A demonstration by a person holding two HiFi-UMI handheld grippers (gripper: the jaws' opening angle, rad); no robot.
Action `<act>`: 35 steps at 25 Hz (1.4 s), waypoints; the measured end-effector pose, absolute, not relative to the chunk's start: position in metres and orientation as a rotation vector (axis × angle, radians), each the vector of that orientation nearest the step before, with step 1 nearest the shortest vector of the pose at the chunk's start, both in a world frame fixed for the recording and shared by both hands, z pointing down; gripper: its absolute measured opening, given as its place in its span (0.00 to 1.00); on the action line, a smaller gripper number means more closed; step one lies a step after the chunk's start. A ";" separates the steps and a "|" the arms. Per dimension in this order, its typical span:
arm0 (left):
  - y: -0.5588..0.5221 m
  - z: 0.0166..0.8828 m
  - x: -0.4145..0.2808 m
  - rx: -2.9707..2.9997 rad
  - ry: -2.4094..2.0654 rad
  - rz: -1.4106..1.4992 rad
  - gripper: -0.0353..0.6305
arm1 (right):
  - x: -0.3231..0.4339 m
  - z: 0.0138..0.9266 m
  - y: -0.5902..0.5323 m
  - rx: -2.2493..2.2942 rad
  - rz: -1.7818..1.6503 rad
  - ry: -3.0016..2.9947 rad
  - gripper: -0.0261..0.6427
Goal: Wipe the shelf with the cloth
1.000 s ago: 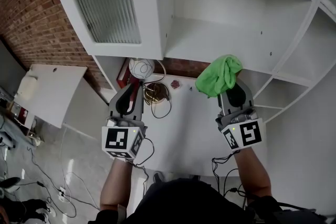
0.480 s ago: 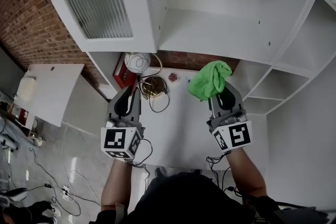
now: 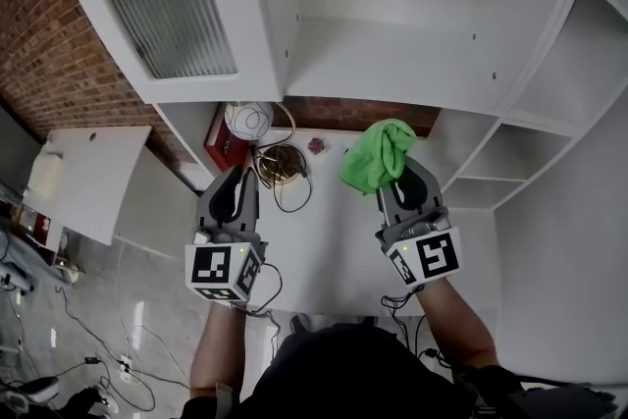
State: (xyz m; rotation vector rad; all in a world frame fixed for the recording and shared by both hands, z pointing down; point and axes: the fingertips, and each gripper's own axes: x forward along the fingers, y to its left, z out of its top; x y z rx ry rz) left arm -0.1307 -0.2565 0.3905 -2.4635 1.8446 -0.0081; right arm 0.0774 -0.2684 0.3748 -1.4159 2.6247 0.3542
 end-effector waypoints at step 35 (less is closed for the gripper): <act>-0.249 0.384 -0.130 -2.461 1.843 0.003 0.15 | 0.072 0.374 -0.257 -1.391 0.339 2.646 0.11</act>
